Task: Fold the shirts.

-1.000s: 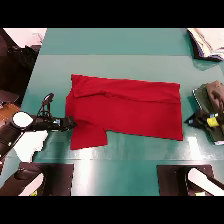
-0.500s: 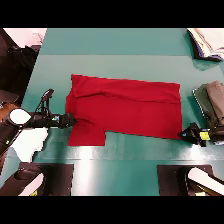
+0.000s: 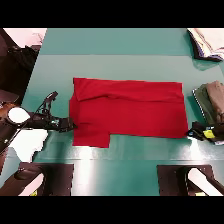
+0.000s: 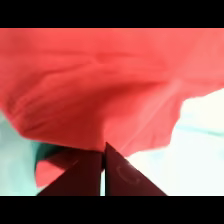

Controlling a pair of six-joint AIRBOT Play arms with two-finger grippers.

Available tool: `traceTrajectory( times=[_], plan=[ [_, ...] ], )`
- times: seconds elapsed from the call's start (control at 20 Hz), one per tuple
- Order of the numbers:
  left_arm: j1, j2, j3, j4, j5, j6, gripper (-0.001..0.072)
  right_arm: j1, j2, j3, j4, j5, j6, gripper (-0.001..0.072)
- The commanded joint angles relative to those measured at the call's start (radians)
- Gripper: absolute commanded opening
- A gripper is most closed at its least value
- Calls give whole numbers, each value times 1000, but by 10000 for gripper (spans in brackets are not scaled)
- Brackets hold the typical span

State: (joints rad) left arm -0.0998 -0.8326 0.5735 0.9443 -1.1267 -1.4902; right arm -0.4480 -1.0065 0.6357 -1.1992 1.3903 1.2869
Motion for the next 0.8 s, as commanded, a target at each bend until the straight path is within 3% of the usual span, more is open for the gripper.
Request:
traceTrajectory(
  times=[0.0, 0.25, 0.55, 0.75],
  plan=[
    [-49, 1, 11, 14, -132, -6, 22, 4, 107, 107, -148, 138, 40, 13],
    [-256, 1, 30, -31, -99, -83, 24, 4, 182, 159, -231, 219, 40, 13],
    [-109, -2, 216, 71, 212, -106, 24, 124, 40, 257, -110, 127, 40, 12],
    [-65, -94, 275, 69, 311, -95, 24, 254, -136, 420, -111, 40, 59, 12]
  ],
)
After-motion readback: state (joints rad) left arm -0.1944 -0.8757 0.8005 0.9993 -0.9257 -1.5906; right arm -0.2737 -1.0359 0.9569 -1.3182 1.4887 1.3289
